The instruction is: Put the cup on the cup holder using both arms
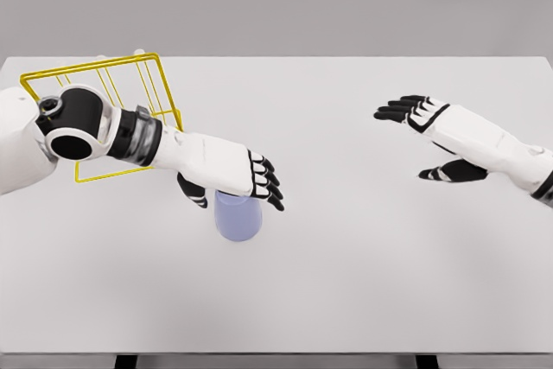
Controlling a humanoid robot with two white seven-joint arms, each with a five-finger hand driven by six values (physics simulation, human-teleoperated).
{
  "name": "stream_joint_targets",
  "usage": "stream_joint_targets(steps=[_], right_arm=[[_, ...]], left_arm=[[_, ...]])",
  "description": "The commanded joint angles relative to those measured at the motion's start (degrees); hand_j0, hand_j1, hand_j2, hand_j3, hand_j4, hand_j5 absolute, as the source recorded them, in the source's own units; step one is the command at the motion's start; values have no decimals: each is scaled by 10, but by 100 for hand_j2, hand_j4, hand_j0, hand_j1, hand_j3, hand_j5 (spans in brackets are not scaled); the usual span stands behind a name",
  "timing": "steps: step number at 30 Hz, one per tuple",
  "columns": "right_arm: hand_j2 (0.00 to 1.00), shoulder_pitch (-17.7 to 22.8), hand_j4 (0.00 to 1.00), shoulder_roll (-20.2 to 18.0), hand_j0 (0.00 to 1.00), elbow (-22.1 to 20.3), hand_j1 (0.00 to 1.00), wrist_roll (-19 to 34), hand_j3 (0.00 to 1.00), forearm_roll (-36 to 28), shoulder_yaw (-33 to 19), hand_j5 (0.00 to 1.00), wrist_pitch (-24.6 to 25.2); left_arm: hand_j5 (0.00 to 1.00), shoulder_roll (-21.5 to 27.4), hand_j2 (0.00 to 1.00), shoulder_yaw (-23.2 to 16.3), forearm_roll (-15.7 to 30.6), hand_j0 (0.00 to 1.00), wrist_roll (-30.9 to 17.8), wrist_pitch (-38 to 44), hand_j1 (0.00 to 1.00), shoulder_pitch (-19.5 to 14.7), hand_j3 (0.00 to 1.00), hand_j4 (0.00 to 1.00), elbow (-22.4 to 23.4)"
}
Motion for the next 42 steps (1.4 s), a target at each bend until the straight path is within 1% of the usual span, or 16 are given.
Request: stream_joint_targets(steps=[1,4,6,8,9,10,13,14,15,17,19,24,29,33,37,42], right_arm=[[100,4,100,1,100,2,100,0,100,-8,-44,100,2],[100,10,100,-11,100,0,100,0,100,-8,-56,100,2],[100,22,100,-57,100,-8,100,0,100,-28,-76,100,2],[100,48,100,-114,100,-22,100,0,100,-46,-109,100,2],[100,64,100,-132,100,-27,100,0,100,-52,-119,100,2],[100,91,100,-154,100,-27,100,0,100,-53,-125,100,2],[100,171,100,-158,100,-23,100,0,100,-52,-125,100,2],[100,179,100,-158,100,-19,100,0,100,-51,-127,100,2],[100,202,100,-156,100,-10,100,0,100,-52,-153,100,2],[100,207,100,-155,100,-10,100,0,100,-53,-193,100,2],[100,221,100,-144,100,-8,100,0,100,-53,-196,100,2],[100,213,100,-141,100,-23,100,0,100,-52,-197,100,2],[100,167,100,-141,100,-22,100,0,100,-53,-197,100,2],[100,167,100,-141,100,-22,100,0,100,-53,-197,100,2],[100,153,100,-138,100,-21,100,0,100,-53,-197,100,2],[100,151,100,-146,100,-16,100,0,100,-53,-197,100,2]], left_arm=[[91,-1,91,0,2,91,0,1,91,0,91,91,0],[80,-1,80,0,2,80,0,1,80,0,80,80,0],[68,-1,68,0,2,68,0,1,68,0,68,68,0],[63,0,63,0,2,63,0,1,63,-1,63,63,-1],[61,0,61,0,3,61,0,1,61,-2,61,61,-3],[60,0,60,0,3,60,0,1,60,-2,60,60,-3],[54,0,54,0,3,54,0,1,54,-2,54,54,-3],[54,0,54,0,3,54,0,1,54,-2,54,54,-3],[53,0,53,0,4,53,0,1,53,-3,53,53,-4],[52,1,52,0,4,52,0,1,52,-4,52,52,-5],[52,3,52,0,7,52,0,1,52,-4,52,52,-7],[53,16,53,8,14,53,0,1,53,-9,53,53,-19],[53,30,53,8,27,53,0,1,53,-21,53,53,-29],[53,40,53,8,36,53,0,1,53,-34,53,53,-37],[53,57,53,9,53,53,0,1,53,-47,53,53,-45],[53,70,53,14,69,53,0,1,53,-59,53,53,-52]])
